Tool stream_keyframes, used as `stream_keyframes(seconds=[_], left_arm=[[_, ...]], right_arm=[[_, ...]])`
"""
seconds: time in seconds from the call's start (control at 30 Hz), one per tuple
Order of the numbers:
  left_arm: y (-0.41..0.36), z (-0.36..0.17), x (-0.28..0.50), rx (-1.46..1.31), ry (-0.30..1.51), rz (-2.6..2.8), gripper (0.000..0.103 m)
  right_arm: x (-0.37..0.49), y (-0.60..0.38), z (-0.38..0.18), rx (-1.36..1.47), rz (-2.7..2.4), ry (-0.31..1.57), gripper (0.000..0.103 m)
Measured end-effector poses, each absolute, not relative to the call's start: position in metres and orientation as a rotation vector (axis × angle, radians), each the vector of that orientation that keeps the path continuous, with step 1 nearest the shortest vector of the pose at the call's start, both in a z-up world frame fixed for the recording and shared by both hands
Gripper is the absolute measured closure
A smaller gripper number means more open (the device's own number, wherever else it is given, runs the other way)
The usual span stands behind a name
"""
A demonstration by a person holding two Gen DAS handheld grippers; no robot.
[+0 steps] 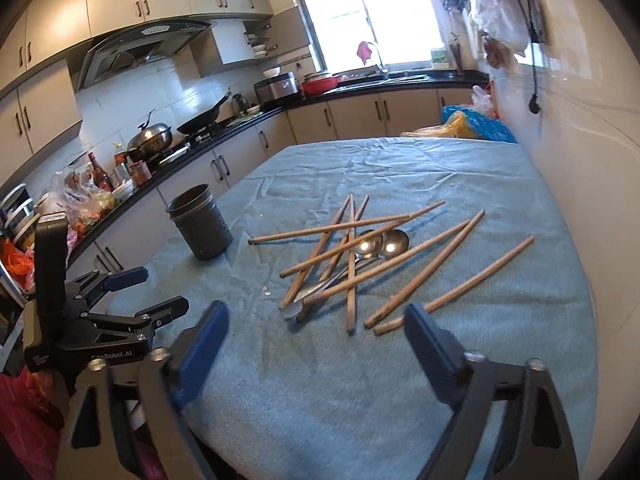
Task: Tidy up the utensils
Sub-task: 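Lower the right tool onto a metal spoon and close on it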
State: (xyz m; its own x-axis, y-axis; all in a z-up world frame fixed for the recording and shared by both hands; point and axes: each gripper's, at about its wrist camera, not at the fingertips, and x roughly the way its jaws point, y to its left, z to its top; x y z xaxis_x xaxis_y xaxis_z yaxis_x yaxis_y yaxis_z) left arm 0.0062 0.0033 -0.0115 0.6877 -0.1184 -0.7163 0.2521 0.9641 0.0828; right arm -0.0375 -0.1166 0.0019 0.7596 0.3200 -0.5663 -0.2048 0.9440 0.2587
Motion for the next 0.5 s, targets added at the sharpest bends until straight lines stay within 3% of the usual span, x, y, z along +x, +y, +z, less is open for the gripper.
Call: stream_keyframes(seconds=[0.13, 0.2, 0.37, 0.5], left_arm=[[0.0, -0.008, 0.019, 0.171, 0.805, -0.237, 0.013], [-0.004, -0.006, 0.023, 0.19, 0.8, -0.248, 0.014], [-0.018, 0.001, 0.036, 0.226, 0.818, -0.299, 0.036], [-0.023, 0.005, 0.055, 0.201, 0.867, -0.344, 0.04]], right_arm=[[-0.016, -0.133, 0.005, 0.198, 0.303, 0.674, 0.035], [-0.002, -0.141, 0.002, 0.214, 0.315, 0.701, 0.049], [0.047, -0.163, -0.009, 0.23, 0.317, 0.766, 0.072], [0.089, -0.176, -0.021, 0.242, 0.357, 0.834, 0.072]])
